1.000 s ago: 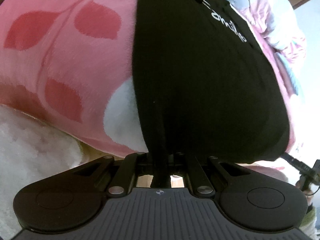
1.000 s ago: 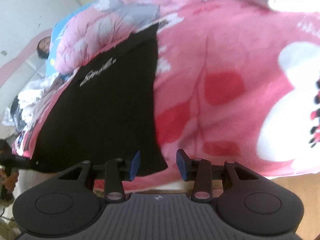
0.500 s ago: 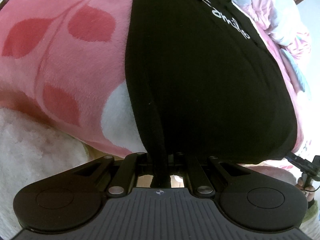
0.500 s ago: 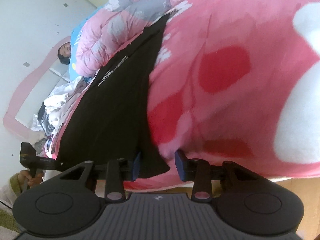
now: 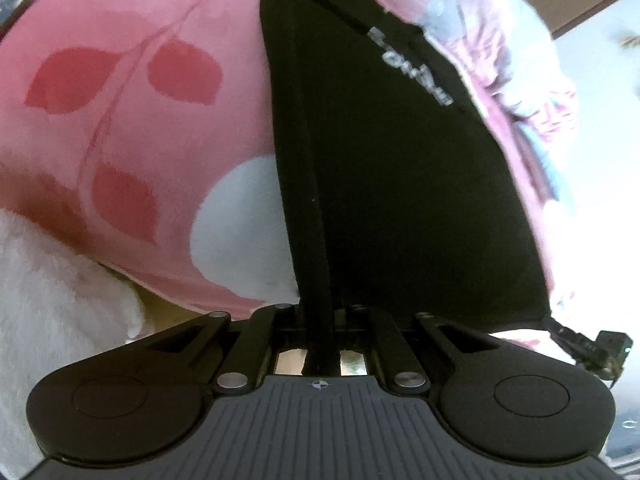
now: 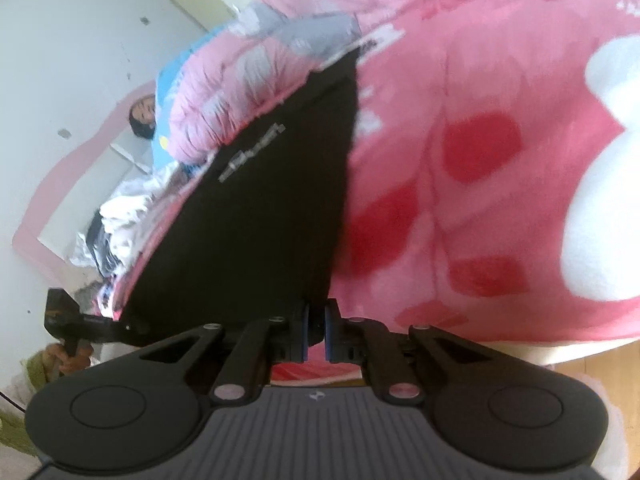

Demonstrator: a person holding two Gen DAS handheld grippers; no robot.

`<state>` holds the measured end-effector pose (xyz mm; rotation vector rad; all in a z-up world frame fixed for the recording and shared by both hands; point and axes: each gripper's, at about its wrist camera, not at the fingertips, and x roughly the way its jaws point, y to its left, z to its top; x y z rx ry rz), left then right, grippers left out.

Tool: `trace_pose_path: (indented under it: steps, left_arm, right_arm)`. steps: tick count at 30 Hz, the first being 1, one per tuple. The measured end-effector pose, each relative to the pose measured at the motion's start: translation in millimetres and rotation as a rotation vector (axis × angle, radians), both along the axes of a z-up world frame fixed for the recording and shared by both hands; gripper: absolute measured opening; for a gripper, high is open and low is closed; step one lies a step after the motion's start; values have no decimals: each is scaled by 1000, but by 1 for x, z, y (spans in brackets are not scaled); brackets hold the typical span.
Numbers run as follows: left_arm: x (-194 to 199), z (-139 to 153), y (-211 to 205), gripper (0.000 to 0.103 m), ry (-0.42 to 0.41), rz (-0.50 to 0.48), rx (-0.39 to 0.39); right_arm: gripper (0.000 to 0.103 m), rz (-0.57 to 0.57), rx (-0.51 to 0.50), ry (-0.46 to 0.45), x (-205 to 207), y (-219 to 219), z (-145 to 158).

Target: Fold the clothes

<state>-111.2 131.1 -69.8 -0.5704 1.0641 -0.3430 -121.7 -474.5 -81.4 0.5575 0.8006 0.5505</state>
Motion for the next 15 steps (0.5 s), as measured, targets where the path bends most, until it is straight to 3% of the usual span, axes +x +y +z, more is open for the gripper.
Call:
trace_pose_path:
  steps: [8, 15]
  left_arm:
    - [2, 29, 15, 3, -108, 50, -153]
    - [37, 50, 23, 3, -199, 105, -211]
  right_arm:
    - [7, -39, 106, -127, 4, 9, 41]
    - [7, -61, 173, -251, 39, 20, 78]
